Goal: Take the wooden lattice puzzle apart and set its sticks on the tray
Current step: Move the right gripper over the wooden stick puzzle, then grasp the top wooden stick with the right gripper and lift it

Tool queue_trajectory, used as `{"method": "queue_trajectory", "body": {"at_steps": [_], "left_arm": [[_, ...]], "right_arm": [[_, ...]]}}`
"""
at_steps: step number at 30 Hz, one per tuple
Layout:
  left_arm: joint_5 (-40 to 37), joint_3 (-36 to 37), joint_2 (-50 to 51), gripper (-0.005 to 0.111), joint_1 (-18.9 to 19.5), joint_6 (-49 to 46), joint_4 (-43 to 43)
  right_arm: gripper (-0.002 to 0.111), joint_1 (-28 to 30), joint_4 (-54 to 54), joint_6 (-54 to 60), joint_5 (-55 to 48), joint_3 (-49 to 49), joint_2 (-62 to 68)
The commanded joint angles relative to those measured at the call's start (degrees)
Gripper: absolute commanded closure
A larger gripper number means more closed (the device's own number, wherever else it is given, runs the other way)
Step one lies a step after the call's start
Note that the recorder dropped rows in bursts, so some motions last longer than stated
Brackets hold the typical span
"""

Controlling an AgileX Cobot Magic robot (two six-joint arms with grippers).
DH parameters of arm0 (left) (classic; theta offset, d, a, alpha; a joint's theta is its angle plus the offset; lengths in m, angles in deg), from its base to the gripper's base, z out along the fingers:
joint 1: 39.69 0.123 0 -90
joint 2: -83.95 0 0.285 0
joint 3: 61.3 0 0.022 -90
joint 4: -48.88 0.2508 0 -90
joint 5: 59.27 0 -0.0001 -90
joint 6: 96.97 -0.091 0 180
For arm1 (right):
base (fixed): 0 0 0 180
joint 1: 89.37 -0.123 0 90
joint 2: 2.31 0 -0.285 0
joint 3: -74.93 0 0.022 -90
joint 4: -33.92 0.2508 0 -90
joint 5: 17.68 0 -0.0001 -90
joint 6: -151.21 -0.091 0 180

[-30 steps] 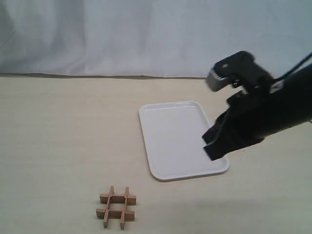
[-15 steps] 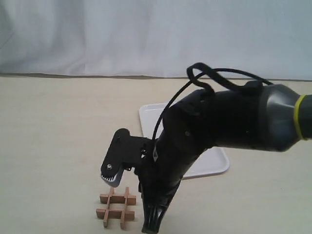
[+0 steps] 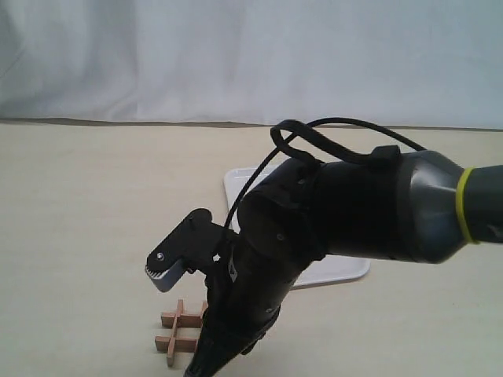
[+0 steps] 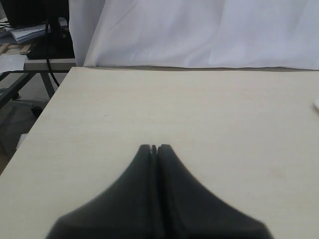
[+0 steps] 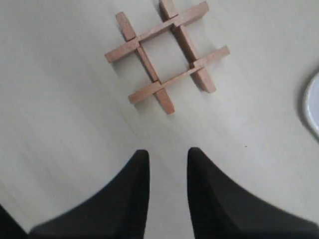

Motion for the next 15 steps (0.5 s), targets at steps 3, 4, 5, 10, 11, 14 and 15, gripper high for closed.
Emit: {"method": "queue_trajectory", "body": {"at_steps": [3,4,5,10,11,14,15], "left_arm": [[0.7,0.1,-0.1,0.107,0.0,0.0,-0.3],[0.7,0.1,-0.1,0.107,0.0,0.0,-0.3],[0.7,0.1,-0.1,0.107,0.0,0.0,-0.3],[0.7,0.1,-0.1,0.107,0.0,0.0,-0.3],[0.7,0.1,-0.1,0.107,0.0,0.0,-0.3],[0.7,0.1,-0.1,0.107,0.0,0.0,-0.3],[0.7,0.1,-0.1,0.107,0.0,0.0,-0.3]], "right_arm": [[0.082,-0.1,10.8,-6.7,-1.6,-0.5,1.1],[0.082,-0.1,11.2,-8.0,-1.1,-0.5,1.5],[0.082,-0.6,11.0,-10.1,-0.6,-0.5,2.1],[0.082,-3.8,7.6,-18.0,-0.7,-1.6,4.5],[0.082,-4.5,6.2,-20.7,-0.9,-2.0,5.0],[0.082,-6.1,1.7,-29.3,-1.1,-3.1,5.9],[0.082,-6.3,0.9,-31.5,-1.1,-3.2,6.2]]}}
